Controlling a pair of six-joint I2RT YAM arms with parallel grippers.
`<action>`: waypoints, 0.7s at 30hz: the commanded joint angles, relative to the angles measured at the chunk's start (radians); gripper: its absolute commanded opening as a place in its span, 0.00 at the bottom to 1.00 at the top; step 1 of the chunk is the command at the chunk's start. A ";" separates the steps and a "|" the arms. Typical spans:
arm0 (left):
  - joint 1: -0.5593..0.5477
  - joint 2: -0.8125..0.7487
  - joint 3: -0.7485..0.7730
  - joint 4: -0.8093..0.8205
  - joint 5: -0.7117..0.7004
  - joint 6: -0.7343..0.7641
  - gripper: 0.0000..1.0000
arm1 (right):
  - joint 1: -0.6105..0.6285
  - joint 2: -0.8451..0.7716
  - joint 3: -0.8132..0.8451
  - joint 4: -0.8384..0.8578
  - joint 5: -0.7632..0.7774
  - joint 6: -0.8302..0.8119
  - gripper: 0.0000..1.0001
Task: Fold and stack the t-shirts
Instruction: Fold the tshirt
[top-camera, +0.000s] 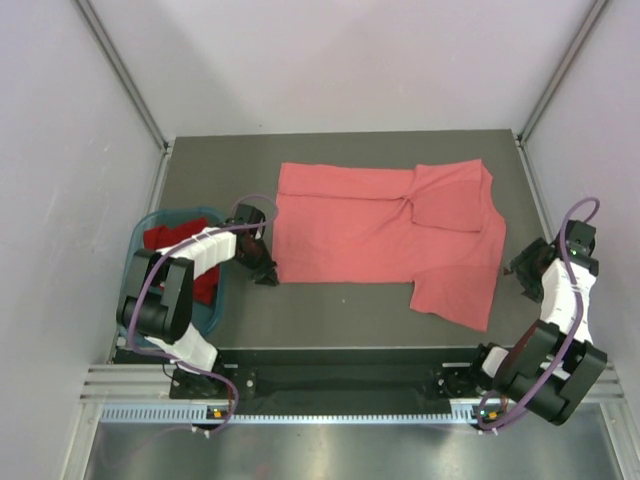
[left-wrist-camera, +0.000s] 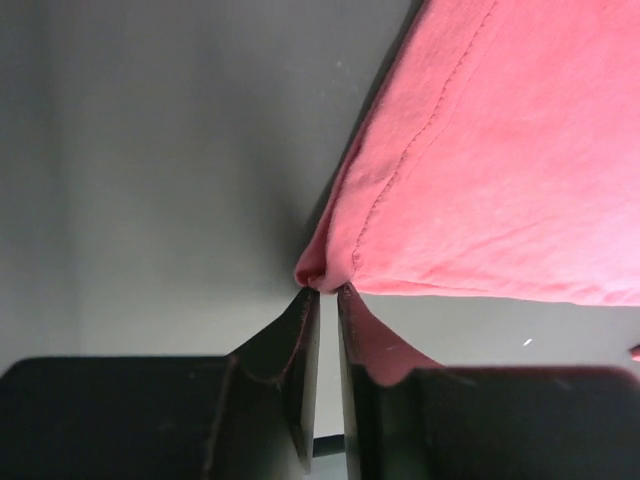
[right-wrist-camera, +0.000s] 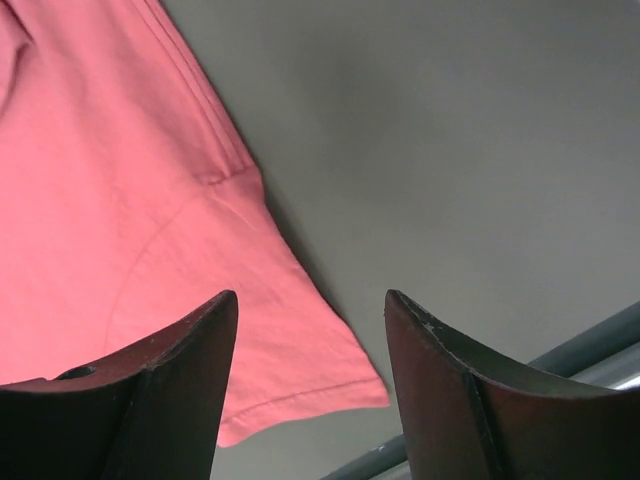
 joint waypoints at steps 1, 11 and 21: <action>0.006 0.018 -0.023 0.057 -0.010 0.014 0.16 | -0.012 -0.005 0.007 0.008 -0.018 -0.016 0.61; 0.021 0.009 0.000 0.048 -0.013 0.051 0.08 | -0.017 0.035 -0.037 -0.037 -0.057 0.047 0.58; 0.031 0.016 0.006 0.046 0.009 0.043 0.03 | -0.005 0.088 -0.089 0.012 -0.043 0.033 0.53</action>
